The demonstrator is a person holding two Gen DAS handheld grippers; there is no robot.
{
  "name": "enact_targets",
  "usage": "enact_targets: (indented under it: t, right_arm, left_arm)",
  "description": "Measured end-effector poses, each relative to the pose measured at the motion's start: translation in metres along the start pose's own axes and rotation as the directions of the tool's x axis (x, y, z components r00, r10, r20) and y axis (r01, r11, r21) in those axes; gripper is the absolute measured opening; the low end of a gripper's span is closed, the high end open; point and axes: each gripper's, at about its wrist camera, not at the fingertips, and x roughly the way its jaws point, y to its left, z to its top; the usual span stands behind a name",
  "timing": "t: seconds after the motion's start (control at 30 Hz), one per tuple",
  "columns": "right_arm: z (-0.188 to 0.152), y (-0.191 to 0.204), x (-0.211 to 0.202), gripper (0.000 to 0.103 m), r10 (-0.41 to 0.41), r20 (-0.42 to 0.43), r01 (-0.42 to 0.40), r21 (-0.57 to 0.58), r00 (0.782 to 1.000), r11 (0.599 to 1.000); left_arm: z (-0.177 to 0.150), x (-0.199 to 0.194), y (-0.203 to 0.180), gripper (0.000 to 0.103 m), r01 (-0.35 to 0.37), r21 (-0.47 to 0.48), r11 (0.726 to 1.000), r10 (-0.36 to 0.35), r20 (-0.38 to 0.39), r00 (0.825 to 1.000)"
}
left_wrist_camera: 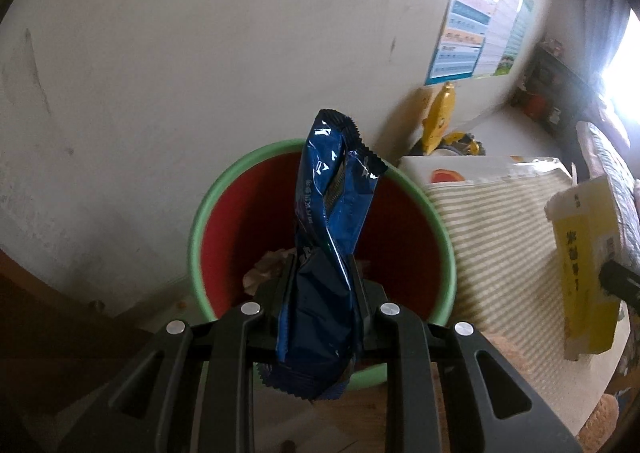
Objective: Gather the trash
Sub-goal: 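Carry the blue wrapper and yellow box over the green-rimmed bucket, then open both grippers to drop the items into the bucket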
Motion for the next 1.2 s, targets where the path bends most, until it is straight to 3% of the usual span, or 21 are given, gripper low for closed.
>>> enact_targets:
  t: [0.47,1.1,1.13,1.2]
  right_arm:
    - [0.024,0.044,0.026,0.035,0.064,-0.014,-0.065,-0.066,0.998,0.996]
    - [0.015,0.068,0.069,0.035,0.099,-0.112,-0.108,-0.078,0.989,0.991]
    - [0.014,0.069,0.07,0.035,0.099,-0.115,-0.109,-0.078,0.988,0.991]
    - [0.015,0.071,0.072,0.035,0.113,-0.119,-0.122,-0.077,0.987,0.99]
  left_arm:
    - [-0.004,0.02,0.015,0.02,-0.009,-0.035,0.999,0.008,-0.042,0.999]
    - [-0.006,0.039,0.032,0.024,-0.023,-0.082,0.996,0.016,-0.08,0.997]
    - [-0.005,0.038,0.032,0.027,-0.025,-0.084,0.996,0.019,-0.076,0.997]
    - [-0.005,0.038,0.033,0.052,-0.043,-0.101,0.994,0.036,-0.072,0.997]
